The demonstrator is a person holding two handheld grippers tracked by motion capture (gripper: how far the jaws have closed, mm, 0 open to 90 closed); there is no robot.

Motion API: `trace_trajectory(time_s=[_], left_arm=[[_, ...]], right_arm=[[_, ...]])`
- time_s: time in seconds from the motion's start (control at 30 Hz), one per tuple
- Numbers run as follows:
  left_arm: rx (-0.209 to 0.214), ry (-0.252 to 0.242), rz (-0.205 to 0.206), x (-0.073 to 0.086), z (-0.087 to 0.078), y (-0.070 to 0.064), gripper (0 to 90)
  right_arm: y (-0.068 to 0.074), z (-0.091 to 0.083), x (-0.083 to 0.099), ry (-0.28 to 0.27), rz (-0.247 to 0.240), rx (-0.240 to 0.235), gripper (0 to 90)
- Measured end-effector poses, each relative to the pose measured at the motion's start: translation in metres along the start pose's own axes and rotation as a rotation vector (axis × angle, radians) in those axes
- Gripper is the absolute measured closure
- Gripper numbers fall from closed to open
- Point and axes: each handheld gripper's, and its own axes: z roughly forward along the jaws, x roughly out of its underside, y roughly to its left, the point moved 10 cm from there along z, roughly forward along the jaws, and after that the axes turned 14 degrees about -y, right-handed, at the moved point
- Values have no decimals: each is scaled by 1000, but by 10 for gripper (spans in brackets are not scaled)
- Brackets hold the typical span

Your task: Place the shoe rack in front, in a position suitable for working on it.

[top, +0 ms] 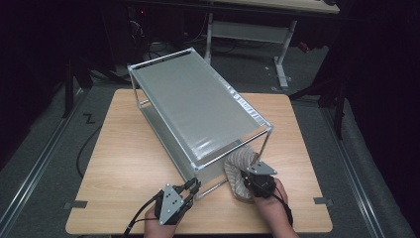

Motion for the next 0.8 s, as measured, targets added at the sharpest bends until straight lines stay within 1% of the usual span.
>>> trace_trajectory(time_s=[0.03,0.1,0.13,0.17,0.27,0.3,0.37,0.43,0.47,0.5,0.57,0.6,0.63,0.7,0.8], left_arm=[[3,4,8,0,-1,1,749],[3,3,6,1,-4,2,706],[5,5,4,2,-5,3,703],[8,7,2,4,-6,3,698],[14,19,4,7,-7,3,673],[15,20,4,8,-7,3,668],[17,22,3,9,-6,1,662],[21,27,7,11,-5,0,661],[22,26,4,12,-5,-1,663],[24,28,4,13,-5,-2,668],[25,25,8,14,-5,-3,711],[17,26,14,14,-5,-3,728],[20,24,13,14,-5,-3,763],[27,25,15,14,-5,-5,771],[26,24,14,14,-5,-6,770]], right_arm=[[-1,-3,-4,-22,-4,9,734],[-7,-11,-11,-55,-18,39,732],[-12,-15,-14,-71,-14,60,731],[-16,-17,-16,-87,-22,79,730],[-32,-19,-16,-96,-48,145,721],[-37,-18,-14,-92,-58,159,718],[-43,-13,-10,-78,-57,170,704],[-46,-6,-4,-60,-47,164,694],[-46,-3,-1,-45,-35,152,691],[-44,-1,1,-38,-26,140,691],[-39,2,2,-35,-31,117,691],[-36,2,3,-32,-29,105,691],[-30,2,4,-29,-23,92,691],[-19,3,4,-26,-33,59,690],[1,3,1,-32,-44,4,689]])
